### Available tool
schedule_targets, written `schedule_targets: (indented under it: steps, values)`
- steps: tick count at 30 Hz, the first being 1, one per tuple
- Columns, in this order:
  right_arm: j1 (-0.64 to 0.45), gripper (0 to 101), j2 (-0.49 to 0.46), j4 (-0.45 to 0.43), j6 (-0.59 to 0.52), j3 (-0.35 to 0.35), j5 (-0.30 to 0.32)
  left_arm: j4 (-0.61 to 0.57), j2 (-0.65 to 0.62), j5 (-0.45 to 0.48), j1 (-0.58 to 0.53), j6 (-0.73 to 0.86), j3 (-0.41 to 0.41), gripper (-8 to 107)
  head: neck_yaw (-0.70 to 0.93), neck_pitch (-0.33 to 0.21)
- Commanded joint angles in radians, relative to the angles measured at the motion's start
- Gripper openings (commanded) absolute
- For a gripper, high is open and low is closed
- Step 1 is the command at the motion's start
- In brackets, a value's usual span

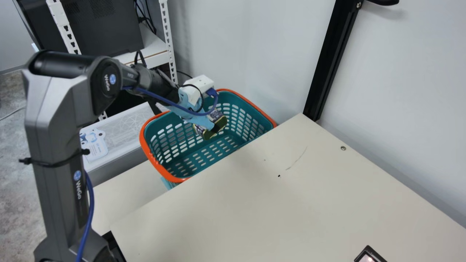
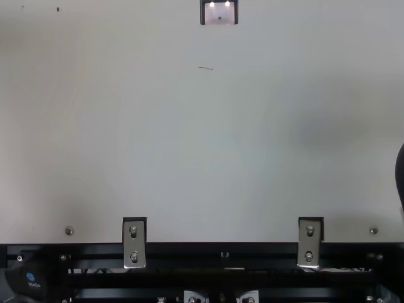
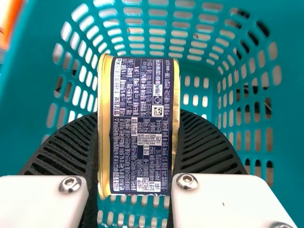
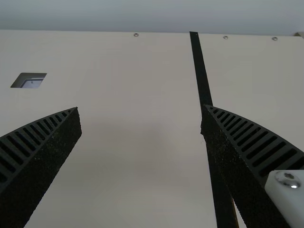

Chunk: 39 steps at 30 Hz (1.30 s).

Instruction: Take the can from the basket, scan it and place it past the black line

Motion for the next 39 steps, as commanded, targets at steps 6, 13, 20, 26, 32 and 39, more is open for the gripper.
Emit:
schedule_targets:
  steps: [6,13,20,26,32,39]
  values:
    - [0.000,101,0.000,0.000,0.000,0.000,0.000,0.010,-0.111,0.035,0.011,-0.062,0.023,10,0.042,-0.037]
    - [0.000,101,0.000,0.000,0.000,0.000,0.000,0.034,-0.201,0.045,0.006,-0.151,0.040,10,0.042,-0.037]
    - [0.000,101,0.000,0.000,0.000,0.000,0.000,0.067,-0.279,0.037,-0.011,-0.255,0.053,10,0.042,-0.037]
    - [0.000,101,0.000,0.000,0.000,0.000,0.000,0.097,-0.338,0.039,-0.023,-0.340,0.051,10,0.042,-0.037]
    - [0.000,101,0.000,0.000,0.000,0.000,0.000,0.118,-0.382,0.060,-0.030,-0.401,0.038,10,0.042,-0.037]
    - [0.000,101,0.000,0.000,0.000,0.000,0.000,0.132,-0.414,0.074,-0.032,-0.437,0.029,10,0.042,-0.037]
